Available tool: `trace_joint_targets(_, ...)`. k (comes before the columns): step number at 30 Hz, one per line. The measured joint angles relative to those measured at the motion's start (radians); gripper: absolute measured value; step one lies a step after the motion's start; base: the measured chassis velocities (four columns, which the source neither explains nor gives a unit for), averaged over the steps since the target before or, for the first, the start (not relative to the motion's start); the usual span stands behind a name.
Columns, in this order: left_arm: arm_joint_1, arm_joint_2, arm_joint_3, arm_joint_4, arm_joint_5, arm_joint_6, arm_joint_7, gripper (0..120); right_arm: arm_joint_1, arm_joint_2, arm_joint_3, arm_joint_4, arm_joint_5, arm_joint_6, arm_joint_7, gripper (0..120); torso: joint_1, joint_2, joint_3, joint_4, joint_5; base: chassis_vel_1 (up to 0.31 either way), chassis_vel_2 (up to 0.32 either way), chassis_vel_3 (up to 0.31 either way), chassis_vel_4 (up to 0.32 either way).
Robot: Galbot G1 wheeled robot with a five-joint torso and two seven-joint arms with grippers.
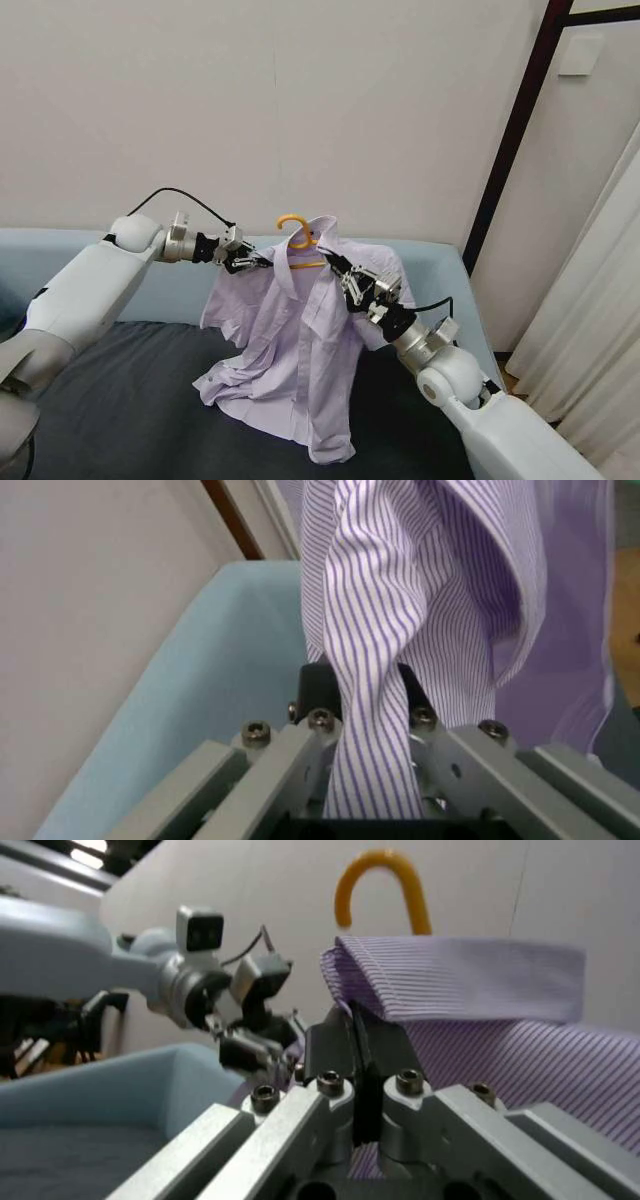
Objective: Pick up the clothes from the sofa and hang them on the clothes hanger.
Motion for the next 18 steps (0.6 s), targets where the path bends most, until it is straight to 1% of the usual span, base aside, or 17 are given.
trace_joint_targets(2, 0.002, -0.011, 0.001, 0.000, -0.005, 0.000, -0.001, 2, -0.016, 0.005, 0.001, -0.036, -0.066, 0.008, 0.004, 0, 0.000, 0.000, 0.000, -0.0001, 0.0001, 0.000, 0.000, 0.000, 0.000)
trace_joint_targets(3, 0.002, -0.011, 0.001, 0.000, -0.005, 0.000, -0.001, 2, -0.016, 0.005, 0.001, -0.036, -0.066, 0.008, 0.004, 0, 0.000, 0.000, 0.000, -0.0001, 0.0001, 0.000, 0.000, 0.000, 0.000)
trace_joint_targets(7, -0.013, -0.016, 0.017, 0.009, -0.016, -0.001, 0.001, 2, -0.046, 0.001, 0.026, -0.065, -0.154, 0.023, -0.016, 0, 0.000, 0.000, 0.000, 0.0001, 0.0001, 0.000, 0.000, 0.000, 0.000)
trace_joint_targets(12, -0.034, -0.019, 0.029, 0.018, -0.024, -0.001, 0.003, 2, -0.060, -0.007, 0.052, -0.066, -0.180, 0.029, -0.075, 0, 0.000, 0.000, 0.000, 0.0002, 0.0000, 0.000, 0.000, 0.000, 0.000)
trace_joint_targets(15, -0.053, -0.019, 0.038, 0.022, -0.033, -0.002, 0.004, 2, -0.063, -0.021, 0.067, -0.060, -0.189, 0.030, -0.146, 0, 0.000, 0.000, 0.000, 0.0001, 0.0002, 0.000, 0.000, 0.000, 0.000)
trace_joint_targets(18, -0.060, -0.015, 0.044, 0.020, -0.039, -0.002, 0.005, 2, -0.063, -0.026, 0.069, -0.055, -0.196, 0.031, -0.161, 0, 0.000, 0.000, 0.000, 0.0000, 0.0000, 0.000, 0.000, 0.000, 0.000)
